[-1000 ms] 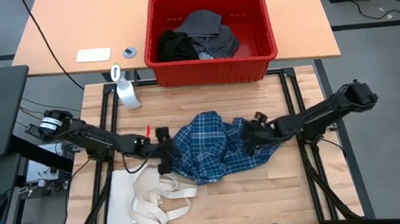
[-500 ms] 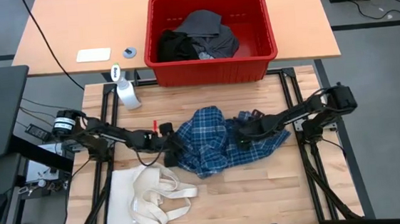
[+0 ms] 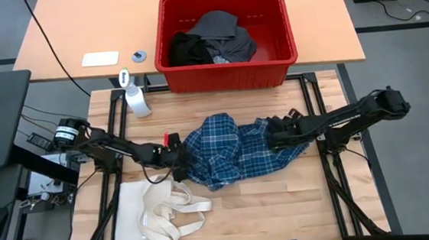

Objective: Fold Laundry from Bin
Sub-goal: Fold the blue pants

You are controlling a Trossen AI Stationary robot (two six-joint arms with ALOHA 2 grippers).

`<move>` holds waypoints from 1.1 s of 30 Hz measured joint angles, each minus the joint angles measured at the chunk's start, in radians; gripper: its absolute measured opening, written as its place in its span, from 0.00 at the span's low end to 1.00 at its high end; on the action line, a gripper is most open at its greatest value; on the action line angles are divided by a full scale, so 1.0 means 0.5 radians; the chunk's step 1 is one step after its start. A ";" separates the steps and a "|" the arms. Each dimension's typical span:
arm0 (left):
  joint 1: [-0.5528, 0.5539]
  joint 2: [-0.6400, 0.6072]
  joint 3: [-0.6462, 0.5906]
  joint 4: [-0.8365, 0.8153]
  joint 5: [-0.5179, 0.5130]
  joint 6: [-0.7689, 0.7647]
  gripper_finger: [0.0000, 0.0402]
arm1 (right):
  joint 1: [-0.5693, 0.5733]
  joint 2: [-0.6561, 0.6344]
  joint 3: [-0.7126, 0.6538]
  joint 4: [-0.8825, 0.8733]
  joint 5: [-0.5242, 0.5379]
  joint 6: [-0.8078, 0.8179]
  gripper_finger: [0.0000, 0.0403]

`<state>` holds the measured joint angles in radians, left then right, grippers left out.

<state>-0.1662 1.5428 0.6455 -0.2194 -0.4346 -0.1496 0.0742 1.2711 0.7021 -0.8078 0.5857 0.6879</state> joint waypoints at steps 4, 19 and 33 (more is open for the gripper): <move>-0.012 -0.022 0.000 -0.075 -0.026 -0.050 0.68 | -0.051 0.059 -0.003 0.186 -0.022 -0.180 0.51; -0.016 -0.043 0.002 -0.483 -0.243 -0.334 0.68 | -0.469 0.642 -0.148 1.031 -0.113 -0.664 0.51; -0.025 -0.042 0.000 -0.480 -0.289 -0.408 0.68 | -0.681 0.066 -0.089 -0.344 0.039 0.095 0.51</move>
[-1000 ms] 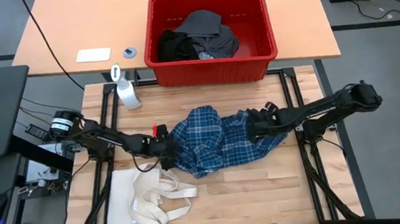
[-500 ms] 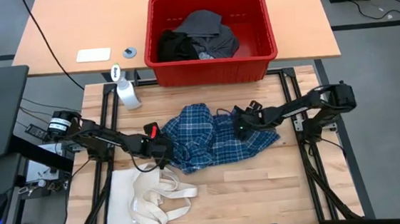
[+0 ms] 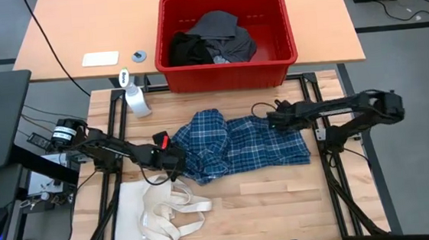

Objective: Fold Laundry from Bin
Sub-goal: Fold the blue pants

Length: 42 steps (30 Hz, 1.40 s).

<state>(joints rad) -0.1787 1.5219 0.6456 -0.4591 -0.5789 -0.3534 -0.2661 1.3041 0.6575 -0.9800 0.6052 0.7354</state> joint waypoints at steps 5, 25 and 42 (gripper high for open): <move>0.000 -0.029 -0.002 -0.044 0.002 0.002 0.68 | 0.230 -0.219 0.018 0.568 -0.168 -0.254 0.51; 0.071 -0.228 -0.005 -0.636 -0.194 -0.074 0.68 | 0.621 0.277 -0.108 0.451 -0.929 0.020 0.51; -0.037 -0.293 0.047 -0.369 -0.122 0.144 0.68 | 0.764 -0.206 0.185 -0.179 -0.626 0.360 0.51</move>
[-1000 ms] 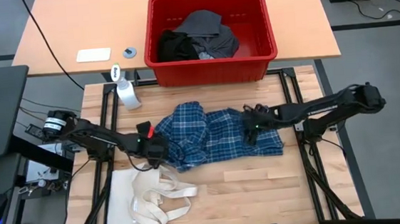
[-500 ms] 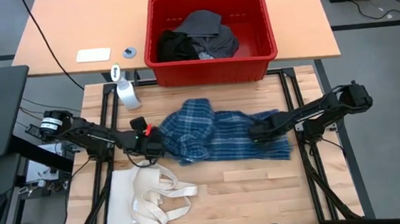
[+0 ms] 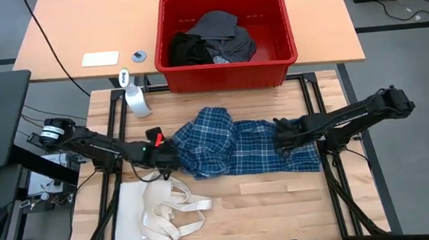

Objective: Fold Laundry from Bin
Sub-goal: Fold the blue pants

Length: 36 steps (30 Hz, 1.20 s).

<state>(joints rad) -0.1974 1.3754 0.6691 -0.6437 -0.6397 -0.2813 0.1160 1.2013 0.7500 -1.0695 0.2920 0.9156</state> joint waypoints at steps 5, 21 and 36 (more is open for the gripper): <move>-0.115 -0.059 0.089 -0.023 0.064 0.078 0.68 | 0.003 0.016 -0.002 0.261 -0.057 -0.165 0.51; 0.253 -0.072 0.059 0.678 0.202 0.685 0.68 | -0.076 0.429 -0.150 1.113 -0.029 -0.649 0.51; 0.602 0.270 -0.100 0.940 1.032 0.762 0.68 | -0.157 0.629 -0.167 0.994 -0.116 -0.544 0.51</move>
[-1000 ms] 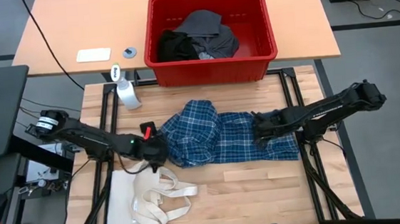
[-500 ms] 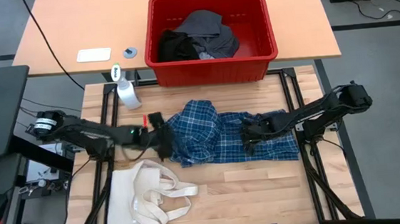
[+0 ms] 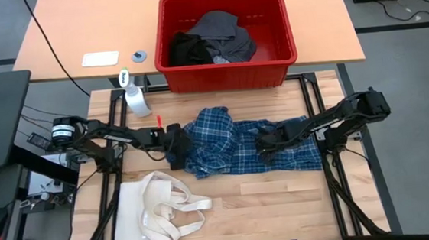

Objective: Fold Laundry from Bin
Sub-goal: Fold the blue pants

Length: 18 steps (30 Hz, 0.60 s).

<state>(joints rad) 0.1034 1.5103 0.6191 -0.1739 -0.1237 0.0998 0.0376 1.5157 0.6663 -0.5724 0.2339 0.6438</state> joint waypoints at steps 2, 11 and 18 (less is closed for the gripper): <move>-0.022 0.014 0.004 -0.038 -0.042 -0.048 0.68 | 0.001 -0.046 -0.003 -0.115 0.006 0.046 0.51; -0.128 -0.340 -0.012 -0.629 -0.414 -0.130 0.60 | 0.105 -0.452 -0.012 -0.748 -0.001 0.341 0.51; -0.263 -0.813 0.044 -0.760 -0.401 -0.236 0.52 | 0.269 -0.850 0.046 -0.567 0.203 0.340 0.51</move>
<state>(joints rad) -0.0280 1.1036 0.6413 -0.5540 -0.3240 -0.0181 0.1723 1.0905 0.6893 -0.8559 0.3352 0.8140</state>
